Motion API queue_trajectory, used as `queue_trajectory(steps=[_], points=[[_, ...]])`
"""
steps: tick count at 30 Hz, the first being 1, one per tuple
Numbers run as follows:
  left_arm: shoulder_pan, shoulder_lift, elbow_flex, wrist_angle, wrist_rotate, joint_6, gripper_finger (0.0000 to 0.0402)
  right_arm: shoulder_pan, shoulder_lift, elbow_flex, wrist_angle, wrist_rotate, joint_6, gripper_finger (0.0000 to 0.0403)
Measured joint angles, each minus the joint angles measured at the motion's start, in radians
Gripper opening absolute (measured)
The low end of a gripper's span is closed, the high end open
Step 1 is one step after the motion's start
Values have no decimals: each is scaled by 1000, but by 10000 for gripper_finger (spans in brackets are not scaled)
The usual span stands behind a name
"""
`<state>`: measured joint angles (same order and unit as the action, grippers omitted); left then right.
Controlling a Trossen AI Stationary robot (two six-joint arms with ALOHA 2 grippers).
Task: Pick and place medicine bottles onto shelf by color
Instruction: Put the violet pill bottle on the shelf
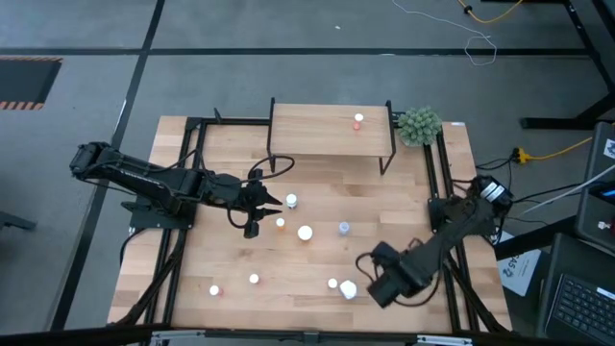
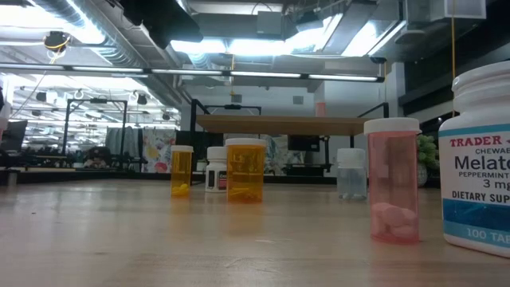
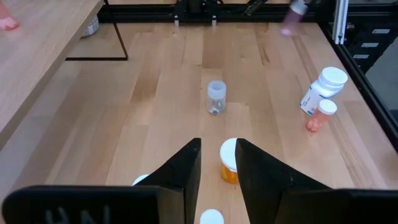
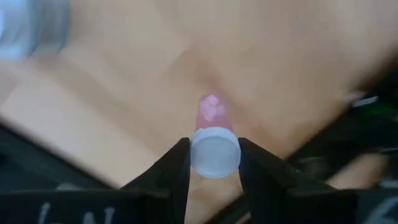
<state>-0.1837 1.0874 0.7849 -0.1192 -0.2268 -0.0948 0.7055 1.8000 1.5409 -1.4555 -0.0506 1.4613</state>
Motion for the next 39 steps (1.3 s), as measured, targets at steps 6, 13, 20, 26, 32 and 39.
queue_trajectory(steps=[6, 13, 20, 26, 32, 39], points=[[0, 0, 0, 0, 0, 23, 95, -128, -13, 117, -103, 212, -167, 121], [0, 0, 0, 1, 0, 79, 95, -329, -17, 247, -113, 397, -449, 121], [0, 0, 0, 1, 0, 79, 95, -567, -18, 361, -115, 478, -783, 120], [0, 0, 0, 0, 0, 79, 95, -774, -18, 442, -115, 458, -1024, 120], [0, 0, 0, 0, 0, 79, 95, -974, -18, 469, -116, 374, -1202, 120], [0, 0, 0, 0, 0, 79, 95, -1187, -18, 469, -116, 238, -1344, 120]])
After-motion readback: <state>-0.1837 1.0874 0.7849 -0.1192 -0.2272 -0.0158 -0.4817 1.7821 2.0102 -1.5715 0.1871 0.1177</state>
